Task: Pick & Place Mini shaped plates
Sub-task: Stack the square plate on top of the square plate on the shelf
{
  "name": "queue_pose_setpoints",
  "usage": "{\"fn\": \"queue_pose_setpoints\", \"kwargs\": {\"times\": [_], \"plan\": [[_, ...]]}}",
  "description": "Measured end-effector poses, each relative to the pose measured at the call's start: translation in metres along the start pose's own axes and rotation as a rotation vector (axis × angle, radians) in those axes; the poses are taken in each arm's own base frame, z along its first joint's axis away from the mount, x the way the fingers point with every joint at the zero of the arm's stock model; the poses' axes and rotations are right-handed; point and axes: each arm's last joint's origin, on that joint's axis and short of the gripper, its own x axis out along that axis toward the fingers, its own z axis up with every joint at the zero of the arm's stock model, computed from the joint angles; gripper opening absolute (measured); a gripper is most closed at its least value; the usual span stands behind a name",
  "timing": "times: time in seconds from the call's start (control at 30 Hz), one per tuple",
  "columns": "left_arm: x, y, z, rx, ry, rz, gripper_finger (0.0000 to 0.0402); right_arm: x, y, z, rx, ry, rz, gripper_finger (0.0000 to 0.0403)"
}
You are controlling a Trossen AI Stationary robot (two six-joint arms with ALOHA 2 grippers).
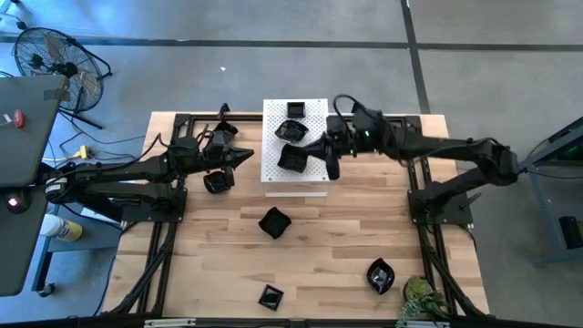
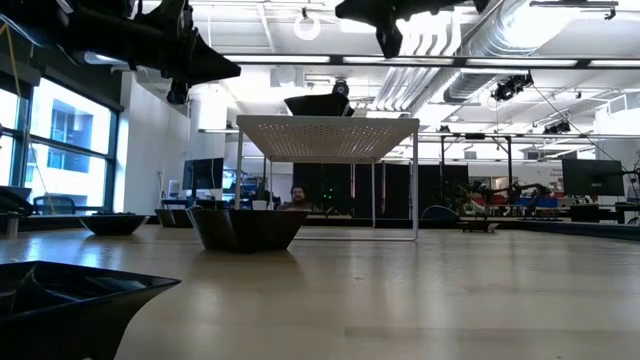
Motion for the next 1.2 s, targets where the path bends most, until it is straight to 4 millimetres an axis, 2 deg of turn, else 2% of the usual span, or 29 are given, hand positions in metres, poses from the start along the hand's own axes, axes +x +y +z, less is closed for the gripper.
{"fn": "queue_pose_setpoints", "kwargs": {"times": [0.13,0.27,0.47,0.63,0.73,0.9,1.07,1.2], "plan": [[0.000,0.000,0.000,0.003,0.000,0.001,0.0000,-0.006,0.008,-0.026,0.061,-0.080,0.009,0.0004],[0.000,0.001,0.000,0.009,-0.008,0.034,0.0000,-0.025,0.011,-0.045,0.162,-0.090,-0.016,0.0006],[0.000,0.002,0.000,0.011,-0.014,0.059,0.0000,-0.065,0.010,-0.059,0.219,-0.118,-0.045,0.0002],[0.000,0.002,0.000,0.008,-0.014,0.059,0.0000,-0.095,-0.001,-0.065,0.266,-0.033,-0.244,0.0006],[0.000,0.002,0.000,0.007,-0.014,0.061,0.0000,-0.108,-0.011,-0.070,0.313,0.034,-0.407,0.0006],[0.000,0.002,0.000,0.006,-0.014,0.065,0.0000,-0.119,-0.041,-0.085,0.470,0.133,-0.672,0.0016],[0.000,0.003,0.001,0.000,-0.020,0.086,0.0000,-0.123,-0.072,-0.096,0.615,0.172,-0.896,0.0055],[0.000,0.003,0.001,0.000,-0.021,0.087,0.0000,-0.118,-0.100,-0.106,0.730,0.183,-1.057,0.0090]]}}
